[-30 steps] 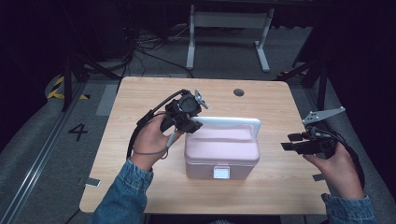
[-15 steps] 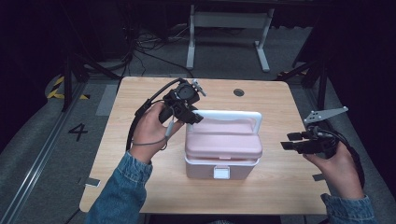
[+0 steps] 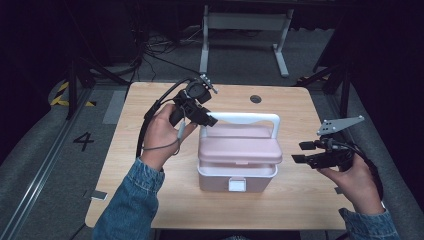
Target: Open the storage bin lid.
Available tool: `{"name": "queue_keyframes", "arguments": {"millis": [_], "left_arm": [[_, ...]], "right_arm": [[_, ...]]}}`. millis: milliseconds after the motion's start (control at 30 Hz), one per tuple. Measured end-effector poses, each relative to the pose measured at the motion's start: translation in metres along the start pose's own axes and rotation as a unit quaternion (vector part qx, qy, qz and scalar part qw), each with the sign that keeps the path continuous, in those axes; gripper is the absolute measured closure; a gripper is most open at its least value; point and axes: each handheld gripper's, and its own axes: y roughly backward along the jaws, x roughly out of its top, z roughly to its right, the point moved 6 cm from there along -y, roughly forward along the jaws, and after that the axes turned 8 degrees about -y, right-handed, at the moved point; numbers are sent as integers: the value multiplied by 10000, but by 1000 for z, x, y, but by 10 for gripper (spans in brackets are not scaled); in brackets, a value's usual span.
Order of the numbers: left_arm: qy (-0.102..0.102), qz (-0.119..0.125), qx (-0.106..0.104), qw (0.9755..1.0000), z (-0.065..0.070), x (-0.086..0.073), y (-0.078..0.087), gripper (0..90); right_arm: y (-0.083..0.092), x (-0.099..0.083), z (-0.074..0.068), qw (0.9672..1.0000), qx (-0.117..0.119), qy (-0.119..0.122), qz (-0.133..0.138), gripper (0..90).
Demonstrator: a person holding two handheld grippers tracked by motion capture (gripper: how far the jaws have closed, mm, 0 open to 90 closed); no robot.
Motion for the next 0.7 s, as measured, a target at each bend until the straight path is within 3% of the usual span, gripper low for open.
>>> {"name": "queue_keyframes", "arguments": {"millis": [367, 467, 700], "left_arm": [[138, 92, -34, 9999, -7, 3, 1, 638], [153, 72, -29, 9999, -11, 6, 1, 636], [251, 73, -36, 9997, -17, 10, 2, 630]], "right_arm": [[-20, 6, -25, 9978, 585, 233, -230, 705], [-27, 9, -31, 9964, 769, 290, -204, 726], [-30, 13, -33, 9961, 832, 252, -125, 723]]}}
